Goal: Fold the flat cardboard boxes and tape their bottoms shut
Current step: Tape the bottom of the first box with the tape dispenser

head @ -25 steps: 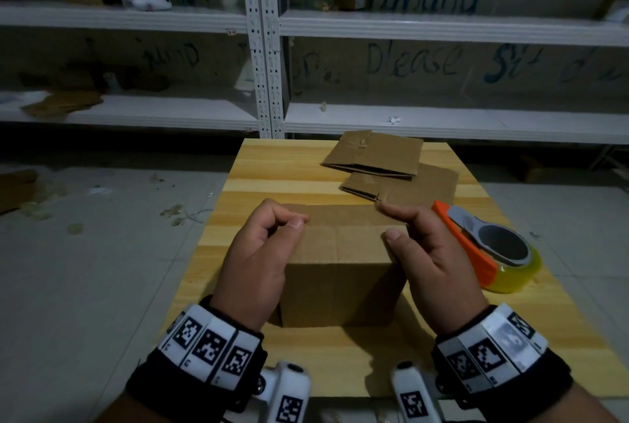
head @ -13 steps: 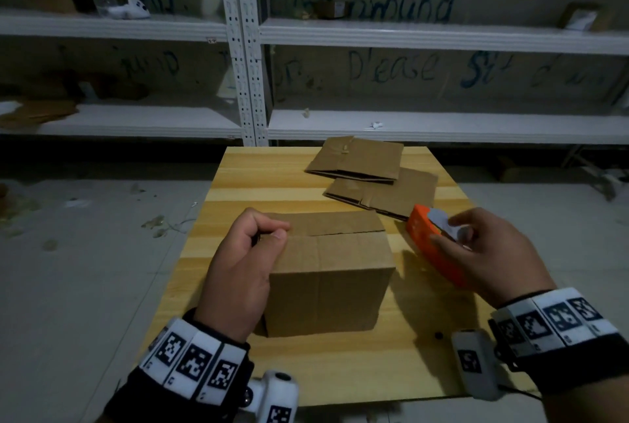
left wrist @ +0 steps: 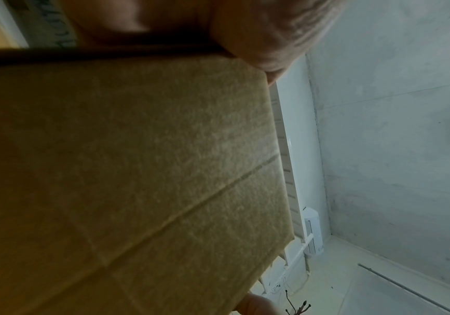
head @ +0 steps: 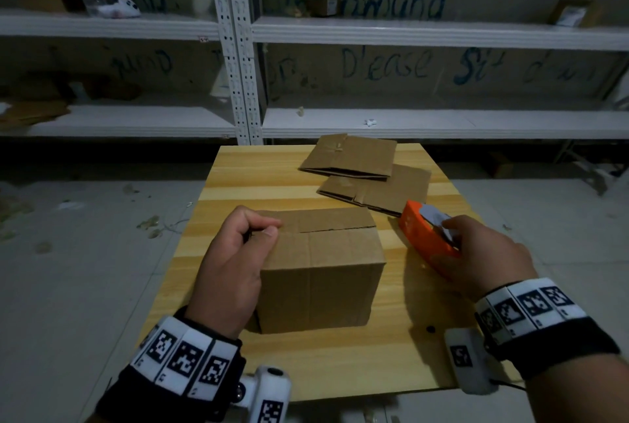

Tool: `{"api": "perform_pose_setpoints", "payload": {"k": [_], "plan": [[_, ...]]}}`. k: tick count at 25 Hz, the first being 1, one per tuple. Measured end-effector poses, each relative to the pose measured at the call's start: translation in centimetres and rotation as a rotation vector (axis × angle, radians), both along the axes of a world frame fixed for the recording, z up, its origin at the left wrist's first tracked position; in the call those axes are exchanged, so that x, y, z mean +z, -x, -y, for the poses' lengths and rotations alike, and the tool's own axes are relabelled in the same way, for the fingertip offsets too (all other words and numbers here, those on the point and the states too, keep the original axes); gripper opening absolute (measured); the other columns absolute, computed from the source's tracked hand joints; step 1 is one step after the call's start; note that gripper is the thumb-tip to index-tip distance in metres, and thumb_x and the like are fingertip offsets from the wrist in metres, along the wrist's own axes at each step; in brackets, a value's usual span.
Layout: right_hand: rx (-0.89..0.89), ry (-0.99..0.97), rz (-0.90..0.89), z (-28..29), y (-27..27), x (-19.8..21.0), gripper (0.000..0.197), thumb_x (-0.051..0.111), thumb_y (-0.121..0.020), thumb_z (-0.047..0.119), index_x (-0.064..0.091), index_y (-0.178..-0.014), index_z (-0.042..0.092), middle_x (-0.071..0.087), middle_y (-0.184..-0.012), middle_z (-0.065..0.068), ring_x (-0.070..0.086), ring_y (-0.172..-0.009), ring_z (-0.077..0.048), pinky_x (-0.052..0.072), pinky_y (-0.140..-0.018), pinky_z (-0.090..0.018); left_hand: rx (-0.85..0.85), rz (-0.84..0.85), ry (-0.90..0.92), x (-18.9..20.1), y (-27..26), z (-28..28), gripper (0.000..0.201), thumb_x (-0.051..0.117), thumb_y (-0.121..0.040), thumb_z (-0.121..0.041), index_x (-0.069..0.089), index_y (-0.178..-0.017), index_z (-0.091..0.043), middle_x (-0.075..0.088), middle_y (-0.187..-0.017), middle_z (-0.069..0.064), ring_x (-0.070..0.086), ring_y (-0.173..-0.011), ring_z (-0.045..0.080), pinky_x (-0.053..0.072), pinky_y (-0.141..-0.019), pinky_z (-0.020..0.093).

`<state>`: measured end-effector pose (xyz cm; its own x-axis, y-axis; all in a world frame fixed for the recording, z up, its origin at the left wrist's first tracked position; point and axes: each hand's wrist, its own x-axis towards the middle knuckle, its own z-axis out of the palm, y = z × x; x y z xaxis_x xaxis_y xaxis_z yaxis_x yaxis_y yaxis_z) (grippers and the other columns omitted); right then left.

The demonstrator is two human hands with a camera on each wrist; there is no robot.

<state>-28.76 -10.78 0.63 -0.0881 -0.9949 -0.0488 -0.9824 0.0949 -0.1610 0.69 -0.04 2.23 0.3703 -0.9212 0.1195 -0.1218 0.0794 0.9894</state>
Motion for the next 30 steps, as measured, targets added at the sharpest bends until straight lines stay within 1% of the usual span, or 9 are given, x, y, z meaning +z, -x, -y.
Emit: {"api": "perform_pose_setpoints", "payload": {"k": [10,12,14,17,19,21,24,27,30], "plan": [[-0.051,0.091,0.12,-0.7,-0.5,1.1,0.036,0.059,-0.1,0.027,0.062,-0.134,0.038,0.075,-0.126,-0.001,0.068,-0.114,-0.03,0.049,-0.104,-0.051,-0.017,0.004,0.018,0.0,-0.2,0.0,0.012,0.055,-0.103,-0.012,0.064,-0.096,-0.015,0.065,-0.1,0.003,0.061,-0.066,-0.01,0.044,-0.051,0.006],[-0.045,0.146,0.278,-1.0,-0.6,1.5,0.033,0.061,-0.1,0.023,0.066,-0.132,0.032,0.075,-0.124,-0.004,0.069,-0.11,-0.03,0.054,-0.099,-0.052,-0.02,0.006,0.024,0.1,-0.2,0.1,0.013,0.055,-0.103,-0.012,0.064,-0.095,-0.016,0.066,-0.101,0.002,0.061,-0.067,-0.01,0.045,-0.051,0.006],[-0.012,0.23,0.51,-1.6,-1.0,2.2,0.031,0.062,-0.1,0.018,0.069,-0.129,0.027,0.076,-0.119,-0.005,0.07,-0.104,-0.026,0.058,-0.087,-0.043,-0.026,0.005,0.027,0.1,-0.2,0.2,0.012,0.054,-0.103,-0.011,0.064,-0.096,-0.015,0.066,-0.099,0.0,0.062,-0.066,-0.01,0.045,-0.051,0.006],[0.043,0.378,0.749,-3.2,-2.0,4.8,0.028,0.057,-0.104,0.019,0.07,-0.127,0.03,0.071,-0.112,0.004,0.065,-0.096,-0.006,0.048,-0.068,-0.026,-0.041,0.007,0.019,0.2,-0.4,0.3,0.012,0.055,-0.103,-0.012,0.064,-0.095,-0.016,0.068,-0.088,-0.01,0.062,-0.066,-0.009,0.045,-0.051,0.006],[0.095,0.447,0.827,-4.5,-2.9,7.6,0.026,0.052,-0.105,0.023,0.068,-0.12,0.036,0.068,-0.11,0.013,0.059,-0.096,-0.001,0.047,-0.067,-0.03,-0.054,0.014,0.022,0.3,-0.6,0.3,0.014,0.056,-0.103,-0.014,0.064,-0.094,-0.021,0.068,-0.086,-0.018,0.06,-0.067,-0.008,0.047,-0.057,0.011],[0.149,0.49,0.878,-5.9,-4.2,10.6,0.021,0.05,-0.103,0.031,0.07,-0.107,0.039,0.067,-0.101,0.013,0.063,-0.096,-0.015,0.054,-0.069,-0.044,-0.056,0.045,0.01,0.3,-0.7,0.3,0.014,0.056,-0.103,-0.016,0.064,-0.095,-0.024,0.066,-0.091,-0.013,0.059,-0.07,-0.007,0.048,-0.063,0.022],[0.252,0.48,0.858,-6.7,-6.1,13.6,0.024,0.052,-0.09,0.044,0.073,-0.095,0.035,0.07,-0.092,0.006,0.066,-0.089,-0.029,0.058,-0.077,-0.065,-0.105,-0.032,-0.026,0.6,-0.8,0.1,0.012,0.056,-0.104,-0.021,0.065,-0.098,-0.025,0.07,-0.091,0.001,0.065,-0.068,-0.001,0.053,-0.057,0.02],[0.336,0.32,0.814,-6.2,-8.0,15.0,0.02,0.061,-0.095,0.043,0.075,-0.091,0.028,0.073,-0.087,-0.006,0.069,-0.083,-0.036,0.059,-0.08,-0.068,-0.154,-0.105,-0.065,0.9,-1.1,-0.1,0.018,0.056,-0.104,-0.025,0.068,-0.095,-0.034,0.077,-0.092,0.002,0.074,-0.078,0.017,0.059,-0.063,0.031],[0.382,0.258,0.781,-5.2,-9.4,15.1,0.022,0.064,-0.099,0.033,0.075,-0.087,0.018,0.072,-0.082,-0.014,0.068,-0.079,-0.039,0.056,-0.082,-0.063,-0.087,0.069,-0.021,0.0,-1.5,0.4,0.011,0.061,-0.1,-0.029,0.068,-0.094,-0.034,0.069,-0.109,-0.01,0.066,-0.104,0.015,0.055,-0.088,0.04]]}}
